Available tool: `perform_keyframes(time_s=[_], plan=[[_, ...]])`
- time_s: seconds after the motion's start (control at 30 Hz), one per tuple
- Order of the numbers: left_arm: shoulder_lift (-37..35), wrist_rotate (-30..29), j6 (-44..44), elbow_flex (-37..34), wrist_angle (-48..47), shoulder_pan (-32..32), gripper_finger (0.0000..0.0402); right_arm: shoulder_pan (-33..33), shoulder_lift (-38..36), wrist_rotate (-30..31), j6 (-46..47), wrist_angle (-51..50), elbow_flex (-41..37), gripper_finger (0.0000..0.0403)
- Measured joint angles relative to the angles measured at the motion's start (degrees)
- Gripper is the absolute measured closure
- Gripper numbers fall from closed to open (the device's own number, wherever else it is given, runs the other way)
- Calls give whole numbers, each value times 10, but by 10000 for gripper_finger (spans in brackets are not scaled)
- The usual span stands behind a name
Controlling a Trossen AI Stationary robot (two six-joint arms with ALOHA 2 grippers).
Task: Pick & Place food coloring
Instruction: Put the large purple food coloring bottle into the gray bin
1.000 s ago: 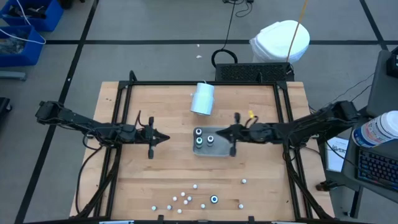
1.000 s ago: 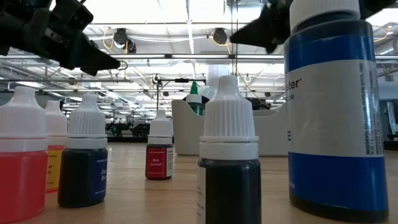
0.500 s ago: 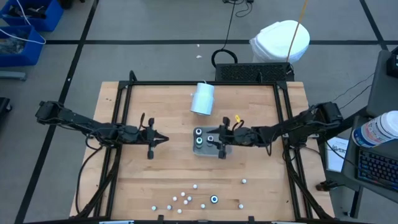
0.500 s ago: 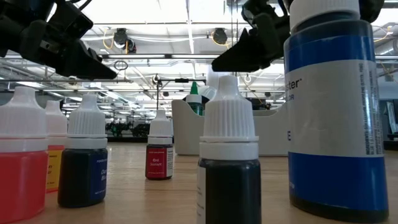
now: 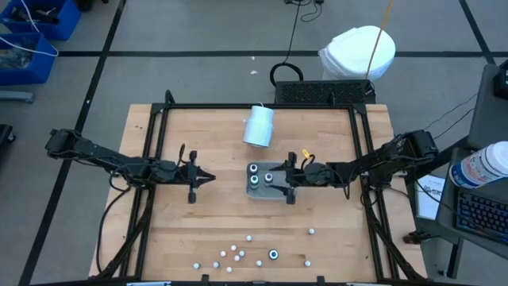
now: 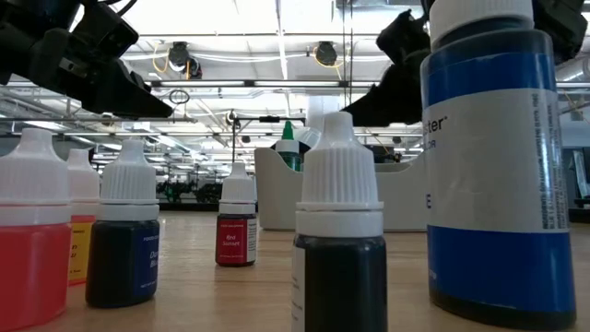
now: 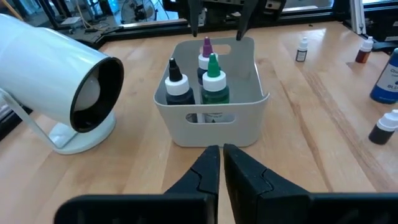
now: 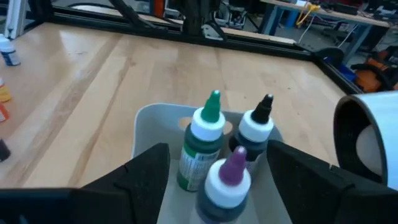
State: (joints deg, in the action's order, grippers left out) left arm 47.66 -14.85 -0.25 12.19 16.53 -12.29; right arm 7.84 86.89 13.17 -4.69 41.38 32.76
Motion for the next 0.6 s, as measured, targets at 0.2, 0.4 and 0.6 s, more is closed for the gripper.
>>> perform_keyframes(time_s=[0.2, 0.4, 0.6], plan=[[0, -14, 6, 0, 3, 0, 383, 0, 0, 3, 16, 4, -5, 165], [0, -17, 6, 0, 9, 0, 397, 0, 9, 35, 38, 7, -5, 171], [0, -17, 6, 0, 16, 0, 369, 0, 13, 47, 64, 7, -5, 169]])
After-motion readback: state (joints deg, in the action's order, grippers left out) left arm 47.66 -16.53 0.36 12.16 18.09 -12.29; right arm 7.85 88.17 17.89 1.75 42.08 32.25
